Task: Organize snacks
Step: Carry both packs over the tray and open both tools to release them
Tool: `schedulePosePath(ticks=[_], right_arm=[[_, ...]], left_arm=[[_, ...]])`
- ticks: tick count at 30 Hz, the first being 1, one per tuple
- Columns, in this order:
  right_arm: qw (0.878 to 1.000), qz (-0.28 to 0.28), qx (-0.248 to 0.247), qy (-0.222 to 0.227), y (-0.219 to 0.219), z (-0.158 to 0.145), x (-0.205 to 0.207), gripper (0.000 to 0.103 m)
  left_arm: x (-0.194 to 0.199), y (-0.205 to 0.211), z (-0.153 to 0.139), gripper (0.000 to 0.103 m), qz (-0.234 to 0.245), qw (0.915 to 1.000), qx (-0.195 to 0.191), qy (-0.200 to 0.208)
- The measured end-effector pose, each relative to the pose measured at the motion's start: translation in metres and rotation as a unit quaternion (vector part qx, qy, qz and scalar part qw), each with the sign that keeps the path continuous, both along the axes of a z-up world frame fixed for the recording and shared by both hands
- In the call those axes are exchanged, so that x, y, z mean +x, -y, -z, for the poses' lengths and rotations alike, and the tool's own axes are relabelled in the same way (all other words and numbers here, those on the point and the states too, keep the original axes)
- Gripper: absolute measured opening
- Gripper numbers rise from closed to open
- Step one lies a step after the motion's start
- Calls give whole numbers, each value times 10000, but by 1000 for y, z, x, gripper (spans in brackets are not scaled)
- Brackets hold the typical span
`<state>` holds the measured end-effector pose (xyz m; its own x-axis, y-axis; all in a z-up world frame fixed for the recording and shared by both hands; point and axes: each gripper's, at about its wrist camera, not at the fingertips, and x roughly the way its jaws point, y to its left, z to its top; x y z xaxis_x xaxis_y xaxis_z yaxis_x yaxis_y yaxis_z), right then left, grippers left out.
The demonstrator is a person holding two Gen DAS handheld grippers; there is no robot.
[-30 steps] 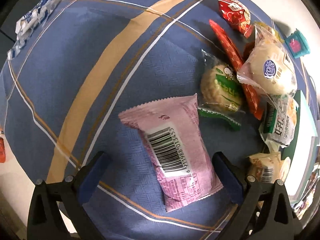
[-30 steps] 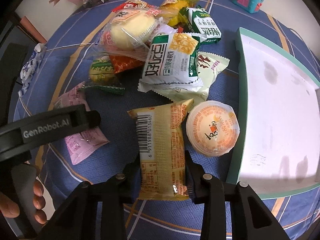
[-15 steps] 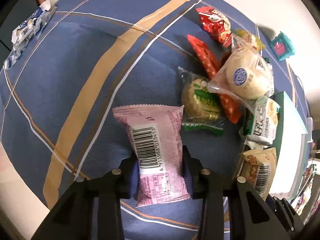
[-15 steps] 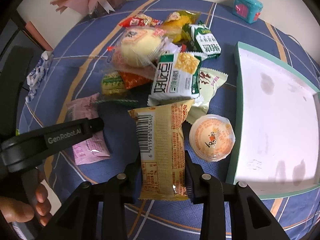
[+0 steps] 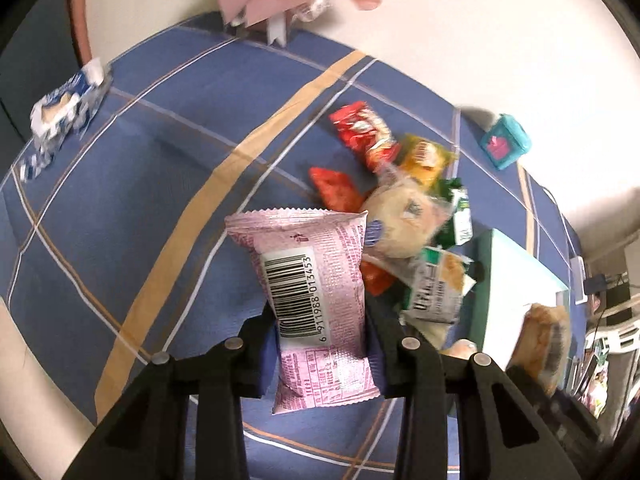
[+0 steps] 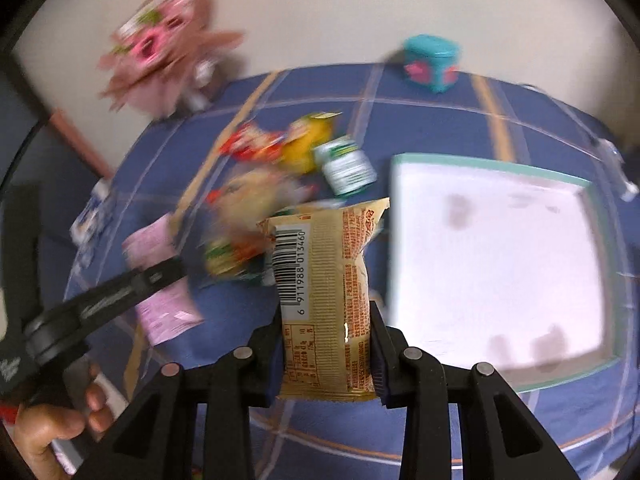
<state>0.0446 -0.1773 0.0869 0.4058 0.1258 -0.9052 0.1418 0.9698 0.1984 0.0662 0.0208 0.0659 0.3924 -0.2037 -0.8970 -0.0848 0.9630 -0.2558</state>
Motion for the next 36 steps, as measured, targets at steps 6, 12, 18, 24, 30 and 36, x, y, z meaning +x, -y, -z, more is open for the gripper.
schedulePosePath(ticks=[6, 12, 18, 24, 30, 36], right_arm=[[9924, 1054, -608, -157, 77, -5, -2, 37], [9832, 1757, -421, -260, 127, 1, -3, 37], [9777, 2075, -227, -246, 157, 17, 9, 37], [9726, 2285, -260, -339, 187, 34, 23, 37], [9728, 2275, -348, -241, 216, 50, 32, 38], [9697, 2381, -388, -374, 232, 59, 35, 47]], left_arm=[[4, 46, -2, 39, 505, 9987, -8, 16], [9, 110, -6, 39, 1265, 9918, 10, 175], [17, 180, -1, 39, 1891, 9816, 137, 215], [34, 228, 22, 39, 2228, 9746, 203, 98], [50, 259, 36, 39, 2410, 9700, 297, 114], [61, 265, 40, 71, 2365, 9710, 343, 81]])
